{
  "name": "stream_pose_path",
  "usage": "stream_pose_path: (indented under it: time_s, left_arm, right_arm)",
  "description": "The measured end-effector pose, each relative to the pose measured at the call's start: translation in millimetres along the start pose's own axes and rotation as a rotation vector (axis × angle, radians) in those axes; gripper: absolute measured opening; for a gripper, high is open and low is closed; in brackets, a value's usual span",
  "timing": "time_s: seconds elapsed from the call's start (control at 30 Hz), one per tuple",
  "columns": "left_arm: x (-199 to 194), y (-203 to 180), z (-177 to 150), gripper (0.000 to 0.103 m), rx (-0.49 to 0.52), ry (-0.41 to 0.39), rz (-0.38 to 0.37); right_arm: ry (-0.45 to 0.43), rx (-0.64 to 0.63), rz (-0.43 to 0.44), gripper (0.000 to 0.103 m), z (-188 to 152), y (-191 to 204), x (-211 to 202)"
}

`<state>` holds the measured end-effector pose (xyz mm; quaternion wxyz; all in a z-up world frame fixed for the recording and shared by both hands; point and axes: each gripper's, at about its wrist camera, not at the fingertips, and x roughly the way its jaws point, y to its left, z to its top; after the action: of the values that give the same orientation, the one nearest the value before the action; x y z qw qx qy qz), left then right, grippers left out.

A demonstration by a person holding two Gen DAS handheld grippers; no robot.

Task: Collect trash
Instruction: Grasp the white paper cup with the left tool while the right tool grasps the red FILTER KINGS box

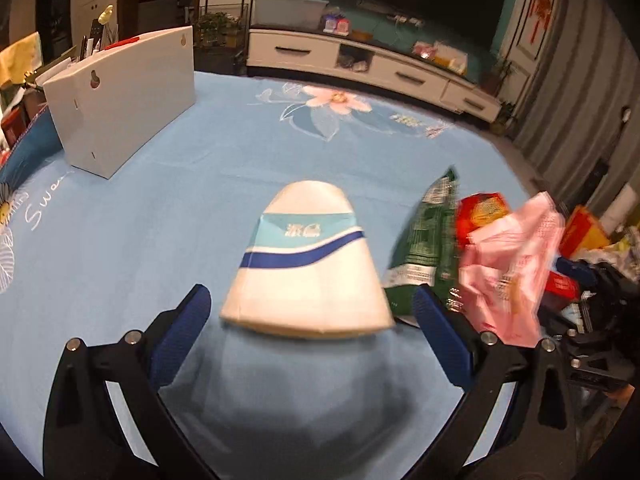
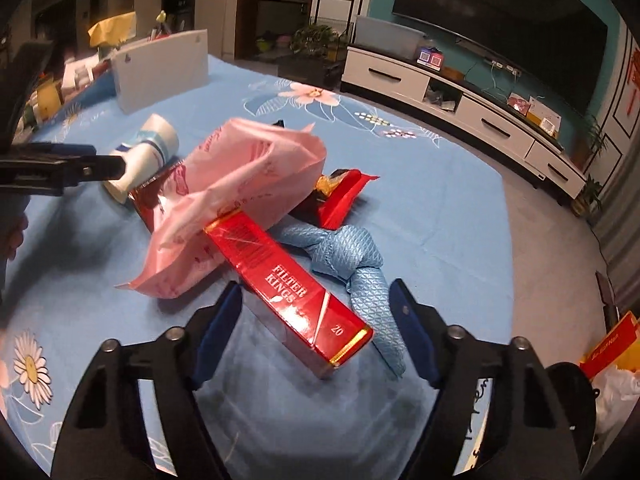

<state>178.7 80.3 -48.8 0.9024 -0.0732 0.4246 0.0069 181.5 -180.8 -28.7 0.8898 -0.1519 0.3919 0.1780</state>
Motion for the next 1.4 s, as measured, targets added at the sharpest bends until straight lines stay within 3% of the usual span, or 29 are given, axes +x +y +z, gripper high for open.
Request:
stream_pose_path:
  time_s: [0.2,0.23,0.27,0.6,0.97,1.1,1.4]
  left_arm:
    - [29,-4,5,0.100,0.028,0.054,0.058]
    - [30,-4,4,0.100,0.027,0.056,0.054]
    - [30,-3,3,0.100,0.021,0.056,0.052]
    - [7,2,-12,0.089,0.004,0.011,0.021]
    - [-61,1,-56,0.081,0.023,-0.053,-0.046]
    - [-90,1,-78,0.078,0.005,-0.066,-0.101]
    - [-131,-15,-104,0.077,0.042,-0.071,-0.147]
  right_arm:
    - [0.010,-0.003,0.010,0.040,-3,3,6]
    - [0.011,0.004,0.010,0.028,-3,3,5]
    - [0.011,0.013,0.016,0.023,-4,3,4]
    - [-0.040,0.154,0.049,0.023,-21,-2,-36]
    - [-0.118,0.334,0.116,0.023,-63,9,-100]
    - [-0.137,0.354,0.134,0.023,-72,17,-119]
    - [-0.170,0.362,0.134,0.023,-79,29,-148]
